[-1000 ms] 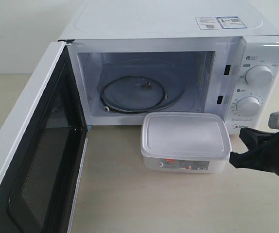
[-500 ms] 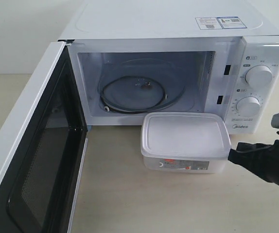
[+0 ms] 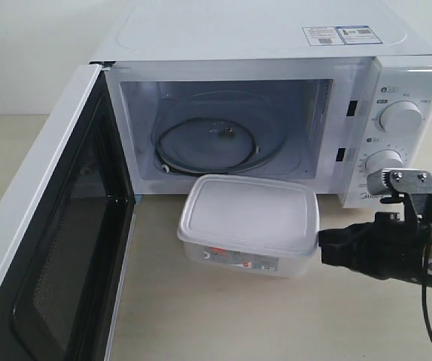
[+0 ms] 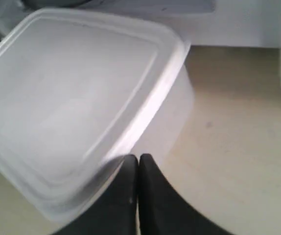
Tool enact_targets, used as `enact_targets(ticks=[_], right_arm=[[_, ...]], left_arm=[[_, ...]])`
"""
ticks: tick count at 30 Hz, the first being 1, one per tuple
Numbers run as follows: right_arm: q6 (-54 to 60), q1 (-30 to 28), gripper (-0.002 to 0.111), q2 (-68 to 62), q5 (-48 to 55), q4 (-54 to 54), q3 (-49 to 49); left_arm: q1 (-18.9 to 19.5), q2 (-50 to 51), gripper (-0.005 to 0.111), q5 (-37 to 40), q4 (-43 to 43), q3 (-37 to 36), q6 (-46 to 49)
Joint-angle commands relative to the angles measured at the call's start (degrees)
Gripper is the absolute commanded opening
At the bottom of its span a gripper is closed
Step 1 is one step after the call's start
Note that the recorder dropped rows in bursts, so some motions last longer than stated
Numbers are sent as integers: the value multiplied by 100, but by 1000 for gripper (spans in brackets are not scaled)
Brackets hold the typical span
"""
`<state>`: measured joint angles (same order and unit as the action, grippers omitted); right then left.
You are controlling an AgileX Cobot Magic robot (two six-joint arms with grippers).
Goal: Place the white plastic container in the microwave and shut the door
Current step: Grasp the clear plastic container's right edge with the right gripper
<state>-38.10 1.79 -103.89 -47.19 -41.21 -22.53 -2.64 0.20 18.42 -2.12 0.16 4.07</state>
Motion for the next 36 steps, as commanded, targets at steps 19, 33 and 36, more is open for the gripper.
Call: enact_targets(ticks=[19,33,36], right_arm=[[-1749,-7,0,3,-780,-17,204],[-2798,-7,4,3,-789,-595,177],[-2798,-7,20,3,-795,-659,177]], left_arm=[[19,-20,4,-82,-19,-16,28],[19,-20,4,-82,-19,-16,28],[19,-20,4,-82,-19,-16,28]])
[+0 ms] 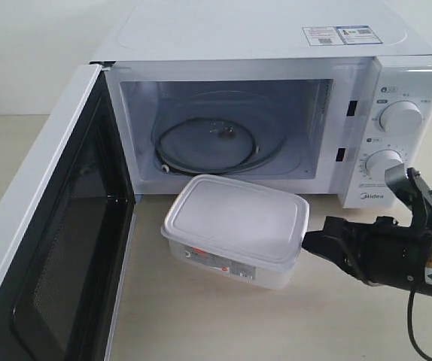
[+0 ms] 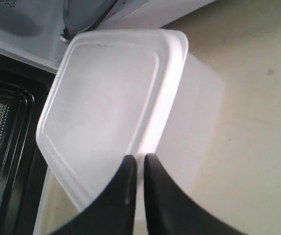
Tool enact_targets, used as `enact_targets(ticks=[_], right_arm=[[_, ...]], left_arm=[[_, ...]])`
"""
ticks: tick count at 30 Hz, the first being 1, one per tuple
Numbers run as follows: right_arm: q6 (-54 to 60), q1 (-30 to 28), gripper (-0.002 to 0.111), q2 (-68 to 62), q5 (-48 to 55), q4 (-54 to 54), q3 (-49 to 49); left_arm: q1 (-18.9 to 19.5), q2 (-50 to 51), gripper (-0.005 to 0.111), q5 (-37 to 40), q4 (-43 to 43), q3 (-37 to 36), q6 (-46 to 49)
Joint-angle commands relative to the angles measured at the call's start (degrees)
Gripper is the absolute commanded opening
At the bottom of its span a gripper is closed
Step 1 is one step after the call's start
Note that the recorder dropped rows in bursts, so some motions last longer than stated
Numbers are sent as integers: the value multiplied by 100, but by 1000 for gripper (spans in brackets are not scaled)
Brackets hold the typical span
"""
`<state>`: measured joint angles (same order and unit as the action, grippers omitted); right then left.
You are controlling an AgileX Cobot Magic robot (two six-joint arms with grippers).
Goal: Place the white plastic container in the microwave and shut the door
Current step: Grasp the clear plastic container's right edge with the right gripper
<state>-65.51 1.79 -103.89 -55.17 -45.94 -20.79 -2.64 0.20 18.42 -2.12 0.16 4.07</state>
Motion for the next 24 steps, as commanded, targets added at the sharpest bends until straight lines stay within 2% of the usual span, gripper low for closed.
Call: enact_targets(ticks=[1,3,5,8,12,24], right_arm=[[-57,-7,26,3,15,-161,3],[-150,-7,44,3,42,-68,3],[-297,-7,52,3,65,128,3],[-351,-7,51,-19,176,353,-77],[-959,22,51,-130,702,-1,-461],[-2005,22,51,-190,411,-551,-619]], left_arm=[[19,-20,4,-82,-19,-16,28],[19,-20,4,-82,-19,-16,28],[19,-20,4,-82,-19,-16,28],[19,-20,4,-82,-19,-16,28],[19,-20,4,-82,-19,-16,28],[19,-20,4,-82,-19,-16,28]])
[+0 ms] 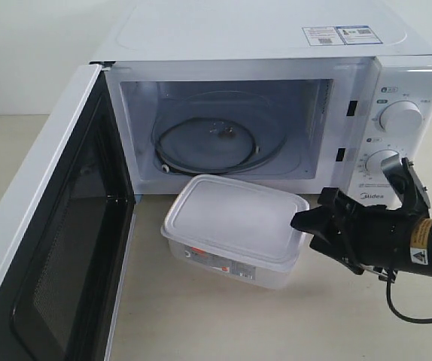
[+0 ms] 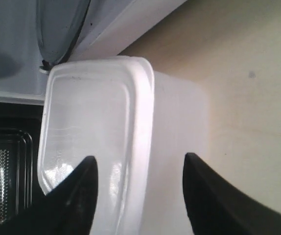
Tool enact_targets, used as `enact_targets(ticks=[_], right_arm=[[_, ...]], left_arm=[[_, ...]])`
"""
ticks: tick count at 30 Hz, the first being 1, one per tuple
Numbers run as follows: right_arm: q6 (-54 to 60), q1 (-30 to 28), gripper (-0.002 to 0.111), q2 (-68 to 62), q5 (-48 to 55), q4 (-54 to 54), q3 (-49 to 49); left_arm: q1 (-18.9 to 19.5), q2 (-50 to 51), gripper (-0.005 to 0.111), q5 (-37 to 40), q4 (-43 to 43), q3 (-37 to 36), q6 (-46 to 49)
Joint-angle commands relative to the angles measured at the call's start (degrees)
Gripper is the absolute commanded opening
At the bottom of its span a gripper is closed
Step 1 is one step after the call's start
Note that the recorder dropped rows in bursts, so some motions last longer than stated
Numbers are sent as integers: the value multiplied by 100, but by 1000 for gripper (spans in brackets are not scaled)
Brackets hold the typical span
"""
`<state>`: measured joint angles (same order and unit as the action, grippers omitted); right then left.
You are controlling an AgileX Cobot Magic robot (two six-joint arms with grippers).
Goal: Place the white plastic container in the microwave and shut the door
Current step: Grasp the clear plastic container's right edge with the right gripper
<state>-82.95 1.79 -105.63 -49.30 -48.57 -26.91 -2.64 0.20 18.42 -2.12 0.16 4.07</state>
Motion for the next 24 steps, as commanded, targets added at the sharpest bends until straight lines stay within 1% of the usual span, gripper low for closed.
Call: enact_targets(ticks=[1,7,16,17,19,24], right_arm=[[-261,36,51,-16,-174,-288,-8],[-261,291,51,-16,-107,-216,-62],[-261,278,51,-16,32,-118,-121],[-265,278,49,-16,26,-118,-121],[-358,278,41,-16,83,-140,-121],[-266,278,2,-16,222,-152,-121]], left_arm=[[19,-20,4,-82,-19,-16,28],[19,-20,4,-82,-19,-16,28],[19,-20,4,-82,-19,-16,28],[19,-20,4,-82,-19,-16,28],[19,-20,4,-82,-19,-16,28],[19,-20,4,-82,-19,-16,28]])
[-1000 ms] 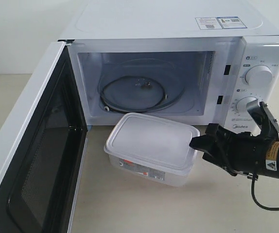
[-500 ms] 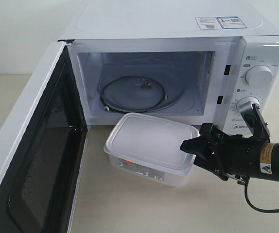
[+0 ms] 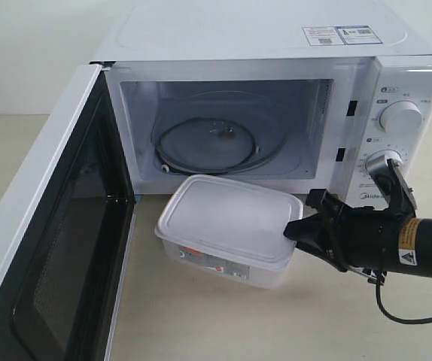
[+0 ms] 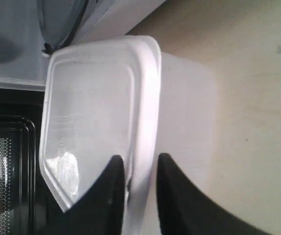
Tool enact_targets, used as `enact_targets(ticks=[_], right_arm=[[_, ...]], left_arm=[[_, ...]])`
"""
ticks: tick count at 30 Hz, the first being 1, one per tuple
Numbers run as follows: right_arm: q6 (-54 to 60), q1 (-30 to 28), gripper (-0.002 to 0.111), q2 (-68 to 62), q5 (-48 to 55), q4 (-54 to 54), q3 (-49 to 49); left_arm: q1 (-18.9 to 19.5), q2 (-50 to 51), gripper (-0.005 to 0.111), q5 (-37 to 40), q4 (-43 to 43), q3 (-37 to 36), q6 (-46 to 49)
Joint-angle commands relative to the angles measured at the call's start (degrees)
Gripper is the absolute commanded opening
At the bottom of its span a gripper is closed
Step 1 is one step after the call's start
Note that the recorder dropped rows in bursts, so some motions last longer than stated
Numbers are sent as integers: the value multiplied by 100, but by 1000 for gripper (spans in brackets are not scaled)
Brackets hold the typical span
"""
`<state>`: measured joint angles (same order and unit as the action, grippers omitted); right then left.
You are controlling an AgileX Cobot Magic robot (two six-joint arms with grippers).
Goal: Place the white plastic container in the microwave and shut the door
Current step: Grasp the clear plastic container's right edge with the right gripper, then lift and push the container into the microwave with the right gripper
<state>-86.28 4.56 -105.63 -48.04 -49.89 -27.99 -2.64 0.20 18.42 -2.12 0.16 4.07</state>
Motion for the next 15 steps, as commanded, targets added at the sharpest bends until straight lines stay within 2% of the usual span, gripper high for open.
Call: enact_targets(ticks=[1,15], right_arm=[[178,2,0,-16,109,-30,-12],[310,2,0,-16,-452,-174,-12]], left_arm=[[19,-20,4,-82,-19,-16,28],[19,-20,4,-82,-19,-16,28]])
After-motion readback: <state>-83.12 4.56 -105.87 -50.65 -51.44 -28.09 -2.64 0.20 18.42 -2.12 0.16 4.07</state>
